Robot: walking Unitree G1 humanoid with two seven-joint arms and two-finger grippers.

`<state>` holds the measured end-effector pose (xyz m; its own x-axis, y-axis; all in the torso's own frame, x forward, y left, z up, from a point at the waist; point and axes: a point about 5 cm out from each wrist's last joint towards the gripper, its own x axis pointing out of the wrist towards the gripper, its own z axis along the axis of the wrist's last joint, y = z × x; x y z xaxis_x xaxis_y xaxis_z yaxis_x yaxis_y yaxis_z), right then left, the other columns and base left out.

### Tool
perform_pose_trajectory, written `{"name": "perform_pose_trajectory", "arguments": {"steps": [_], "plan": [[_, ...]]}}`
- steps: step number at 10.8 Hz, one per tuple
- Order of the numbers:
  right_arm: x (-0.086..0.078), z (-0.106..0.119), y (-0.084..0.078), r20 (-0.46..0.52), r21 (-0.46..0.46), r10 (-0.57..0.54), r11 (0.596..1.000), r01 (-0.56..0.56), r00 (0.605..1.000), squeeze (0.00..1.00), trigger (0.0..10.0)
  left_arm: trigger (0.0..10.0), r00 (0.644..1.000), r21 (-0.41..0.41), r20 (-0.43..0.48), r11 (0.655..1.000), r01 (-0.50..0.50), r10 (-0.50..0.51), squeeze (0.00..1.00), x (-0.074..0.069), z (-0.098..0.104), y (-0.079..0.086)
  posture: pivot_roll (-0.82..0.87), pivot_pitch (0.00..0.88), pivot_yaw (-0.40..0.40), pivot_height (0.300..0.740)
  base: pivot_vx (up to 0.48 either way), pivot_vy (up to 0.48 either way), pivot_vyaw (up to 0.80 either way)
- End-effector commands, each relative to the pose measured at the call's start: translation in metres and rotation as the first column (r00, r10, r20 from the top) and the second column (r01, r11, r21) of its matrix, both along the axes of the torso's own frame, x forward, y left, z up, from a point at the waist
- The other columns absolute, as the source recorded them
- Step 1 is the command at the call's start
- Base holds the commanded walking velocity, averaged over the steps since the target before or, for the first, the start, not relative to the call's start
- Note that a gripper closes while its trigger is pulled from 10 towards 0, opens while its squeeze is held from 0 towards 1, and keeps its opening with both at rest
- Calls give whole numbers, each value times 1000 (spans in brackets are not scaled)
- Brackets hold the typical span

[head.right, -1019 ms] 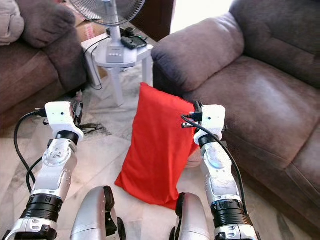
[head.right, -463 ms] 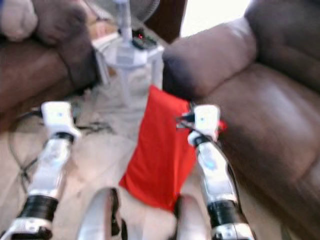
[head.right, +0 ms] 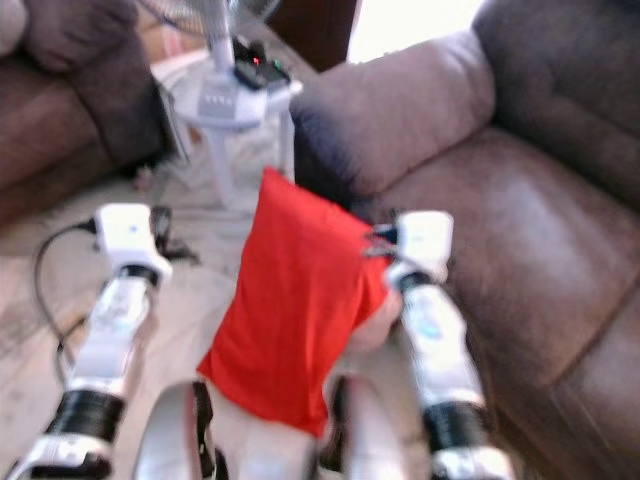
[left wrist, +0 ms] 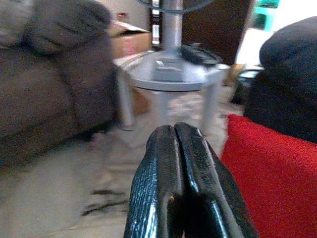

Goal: Move the pillow to the sofa from floor

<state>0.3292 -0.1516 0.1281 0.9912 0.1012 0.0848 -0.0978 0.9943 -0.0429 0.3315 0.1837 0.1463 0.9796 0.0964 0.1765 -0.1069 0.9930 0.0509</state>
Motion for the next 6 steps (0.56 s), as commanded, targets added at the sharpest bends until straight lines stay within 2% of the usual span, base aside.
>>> {"name": "perform_pose_trajectory", "arguments": {"steps": [1,6], "plan": [[-3,-5,-11,-19,-8,-31,999,31,999,0,10000,10000,1000,-11,-7,1000,16,-16,0,-2,-3,-5,54,161,-60,577,0,0,0],[-3,-6,-8,-29,-11,-10,1000,10,1000,0,10000,10000,1000,-22,-11,1000,13,-13,0,0,-3,-4,54,161,-61,577,0,0,0]]}}
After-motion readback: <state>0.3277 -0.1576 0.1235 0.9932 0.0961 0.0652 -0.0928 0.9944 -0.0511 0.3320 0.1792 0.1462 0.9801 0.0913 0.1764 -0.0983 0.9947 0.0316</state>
